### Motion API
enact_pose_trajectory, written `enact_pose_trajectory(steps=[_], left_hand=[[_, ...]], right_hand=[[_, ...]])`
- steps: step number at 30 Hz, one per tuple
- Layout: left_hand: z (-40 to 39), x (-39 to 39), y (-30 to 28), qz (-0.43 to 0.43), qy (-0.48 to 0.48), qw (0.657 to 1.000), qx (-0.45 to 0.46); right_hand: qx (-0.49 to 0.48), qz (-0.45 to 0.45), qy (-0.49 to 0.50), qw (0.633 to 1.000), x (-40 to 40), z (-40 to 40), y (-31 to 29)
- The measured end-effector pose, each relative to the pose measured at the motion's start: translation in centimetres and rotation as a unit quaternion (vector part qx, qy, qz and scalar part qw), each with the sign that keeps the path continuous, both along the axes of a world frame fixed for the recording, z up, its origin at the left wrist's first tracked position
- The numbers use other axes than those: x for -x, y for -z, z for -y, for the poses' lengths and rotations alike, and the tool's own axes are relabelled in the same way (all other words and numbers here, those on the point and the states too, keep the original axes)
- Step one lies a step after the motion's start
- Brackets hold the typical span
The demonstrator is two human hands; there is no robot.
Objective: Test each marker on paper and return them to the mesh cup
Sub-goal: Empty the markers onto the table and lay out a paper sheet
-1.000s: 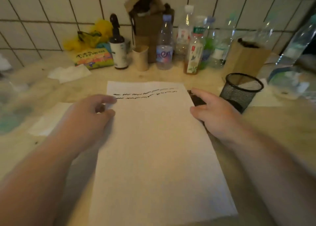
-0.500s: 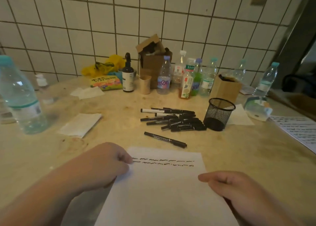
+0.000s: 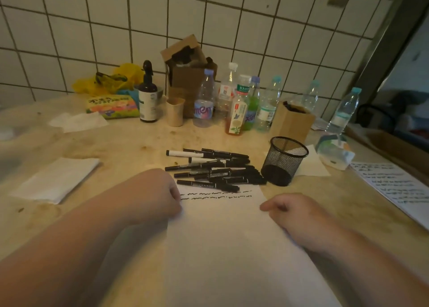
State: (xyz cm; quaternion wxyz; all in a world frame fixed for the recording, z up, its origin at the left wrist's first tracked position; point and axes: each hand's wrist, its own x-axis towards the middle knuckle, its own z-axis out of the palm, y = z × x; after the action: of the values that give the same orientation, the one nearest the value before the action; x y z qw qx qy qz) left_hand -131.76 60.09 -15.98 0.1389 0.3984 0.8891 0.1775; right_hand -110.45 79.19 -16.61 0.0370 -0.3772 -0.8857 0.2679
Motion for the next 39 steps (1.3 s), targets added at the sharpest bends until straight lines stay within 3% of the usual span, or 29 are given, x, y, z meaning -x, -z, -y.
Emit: enact_pose_trajectory(steps=[6,9,12,15,21,24,26,28,30,36,39], left_hand=[[0.1,1.2,2.5,-0.023,0.002,0.998,-0.051],[0.0,1.1,2.8,-0.055,0.017,0.998,-0.039],[0.1,1.1,2.9,-0.059,0.019,0.997,-0.041],[0.2,1.1,2.8,-0.056,0.021,0.998,-0.036],[0.5,1.0,2.5,-0.05,0.022,0.998,-0.026],[0.4,1.1,1.9,-0.038,-0.001,0.998,-0.057],[0.3,1.4,1.6,-0.03,-0.02,0.994,-0.104],[0.5,1.3,1.2,-0.016,-0.028,0.987,-0.155],[0.5,1.0,0.9,-0.016,-0.001,0.983,-0.185],[0.3,-0.1,0.7,-0.138,0.108,0.975,-0.139],[0.2,-0.4,0.3,-0.096,0.105,0.979,-0.145]], right_hand=[[-0.097,0.083,-0.041,0.991,2.2,-1.2,0.0],[-0.219,0.03,-0.064,0.973,4.3,-0.6,-0.2],[-0.174,-0.039,-0.143,0.974,7.3,0.7,-0.3],[-0.212,-0.016,-0.188,0.959,9.8,1.4,0.1],[-0.245,0.053,-0.181,0.951,11.1,3.0,-0.5],[-0.147,-0.04,-0.133,0.979,10.5,3.4,-2.4],[0.037,-0.173,-0.104,0.979,10.4,3.5,-2.5],[0.204,-0.27,-0.09,0.937,10.6,3.9,-1.4],[0.299,-0.332,-0.094,0.89,10.7,4.2,0.6],[0.423,-0.388,-0.161,0.803,10.5,4.1,2.1],[0.399,-0.392,-0.179,0.809,10.3,4.1,1.8]])
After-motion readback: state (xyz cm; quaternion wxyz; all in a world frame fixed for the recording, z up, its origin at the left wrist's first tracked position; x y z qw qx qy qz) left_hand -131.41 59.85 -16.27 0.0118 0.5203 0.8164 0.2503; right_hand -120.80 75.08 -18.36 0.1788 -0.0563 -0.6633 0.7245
